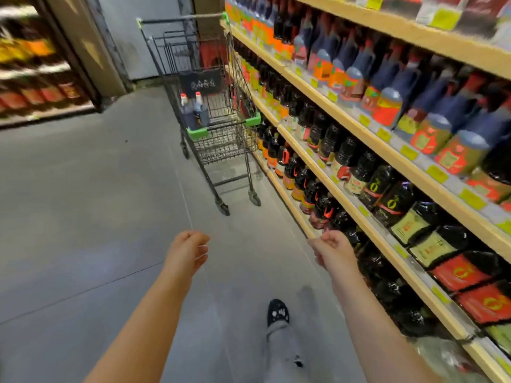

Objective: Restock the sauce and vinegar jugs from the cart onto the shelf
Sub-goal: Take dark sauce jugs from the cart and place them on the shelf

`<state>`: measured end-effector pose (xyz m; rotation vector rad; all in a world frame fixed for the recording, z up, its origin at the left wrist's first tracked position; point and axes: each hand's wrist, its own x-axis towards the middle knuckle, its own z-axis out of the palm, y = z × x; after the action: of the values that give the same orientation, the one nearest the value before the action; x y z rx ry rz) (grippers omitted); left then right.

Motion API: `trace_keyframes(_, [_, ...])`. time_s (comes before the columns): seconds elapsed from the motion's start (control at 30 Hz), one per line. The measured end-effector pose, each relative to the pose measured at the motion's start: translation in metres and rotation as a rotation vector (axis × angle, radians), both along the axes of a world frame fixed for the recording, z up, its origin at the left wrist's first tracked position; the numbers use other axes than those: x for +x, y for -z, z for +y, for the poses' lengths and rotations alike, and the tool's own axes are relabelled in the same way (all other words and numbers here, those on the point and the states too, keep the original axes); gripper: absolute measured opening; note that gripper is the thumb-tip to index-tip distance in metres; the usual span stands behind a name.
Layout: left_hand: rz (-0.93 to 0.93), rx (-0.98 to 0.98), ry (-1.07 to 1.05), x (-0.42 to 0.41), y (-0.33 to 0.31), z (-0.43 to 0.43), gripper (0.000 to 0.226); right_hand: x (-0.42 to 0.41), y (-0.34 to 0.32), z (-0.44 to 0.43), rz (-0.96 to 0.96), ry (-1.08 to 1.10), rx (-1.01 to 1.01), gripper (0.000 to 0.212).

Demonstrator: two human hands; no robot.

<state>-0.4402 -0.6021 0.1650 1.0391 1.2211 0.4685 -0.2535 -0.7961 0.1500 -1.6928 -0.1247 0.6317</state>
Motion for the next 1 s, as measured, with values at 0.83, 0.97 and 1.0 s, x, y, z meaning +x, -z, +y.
trace_keyframes(0.83, [-0.081, -0.002, -0.186, 0.254, 0.021, 0.438, 0.011, 0.281, 0.008, 0.507, 0.000, -0.403, -0.081, 0.015])
trace_keyframes(0.97, [-0.035, 0.022, -0.074, 0.302, 0.016, 0.520, 0.008, 0.319, 0.012, 0.577, 0.032, -0.456, -0.106, 0.010])
trace_keyframes(1.0, [-0.017, 0.028, -0.031, 0.313, 0.017, 0.537, 0.007, 0.329, 0.013, 0.593, 0.033, -0.464, -0.118, 0.010])
